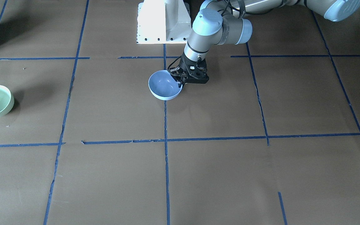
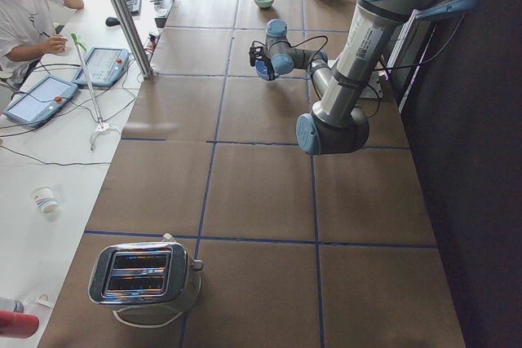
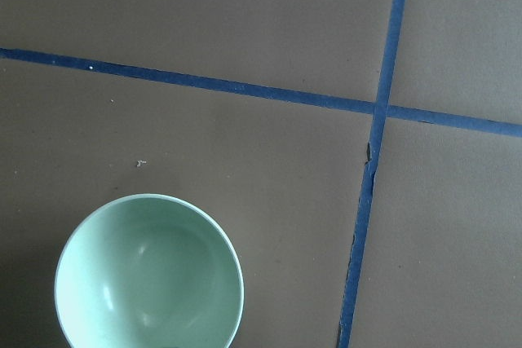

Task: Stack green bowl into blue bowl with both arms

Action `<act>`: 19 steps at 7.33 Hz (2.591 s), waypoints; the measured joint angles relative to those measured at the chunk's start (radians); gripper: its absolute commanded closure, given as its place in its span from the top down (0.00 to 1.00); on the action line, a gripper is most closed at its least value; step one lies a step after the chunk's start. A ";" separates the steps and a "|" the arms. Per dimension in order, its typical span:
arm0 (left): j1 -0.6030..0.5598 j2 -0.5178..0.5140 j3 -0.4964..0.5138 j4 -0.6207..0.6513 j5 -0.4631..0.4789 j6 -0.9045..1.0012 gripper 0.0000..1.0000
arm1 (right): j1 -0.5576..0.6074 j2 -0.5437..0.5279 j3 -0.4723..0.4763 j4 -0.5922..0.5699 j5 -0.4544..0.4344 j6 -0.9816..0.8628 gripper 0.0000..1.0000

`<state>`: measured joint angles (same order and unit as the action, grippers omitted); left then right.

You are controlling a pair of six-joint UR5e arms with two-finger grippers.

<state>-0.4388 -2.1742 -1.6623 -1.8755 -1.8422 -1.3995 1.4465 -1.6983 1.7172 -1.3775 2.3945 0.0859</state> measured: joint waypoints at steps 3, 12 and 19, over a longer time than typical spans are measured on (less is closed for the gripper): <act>0.003 0.000 0.003 -0.002 0.004 0.000 0.85 | -0.004 0.000 -0.009 -0.001 0.007 0.000 1.00; -0.116 0.026 -0.118 -0.023 -0.002 -0.013 0.87 | -0.207 0.007 -0.225 0.376 -0.019 0.288 0.81; -0.147 0.042 -0.167 -0.023 -0.004 -0.012 0.87 | -0.289 0.008 -0.205 0.586 0.009 0.507 0.00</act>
<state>-0.5855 -2.1319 -1.8291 -1.8990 -1.8464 -1.4119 1.1576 -1.6905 1.5119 -0.7915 2.4035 0.5931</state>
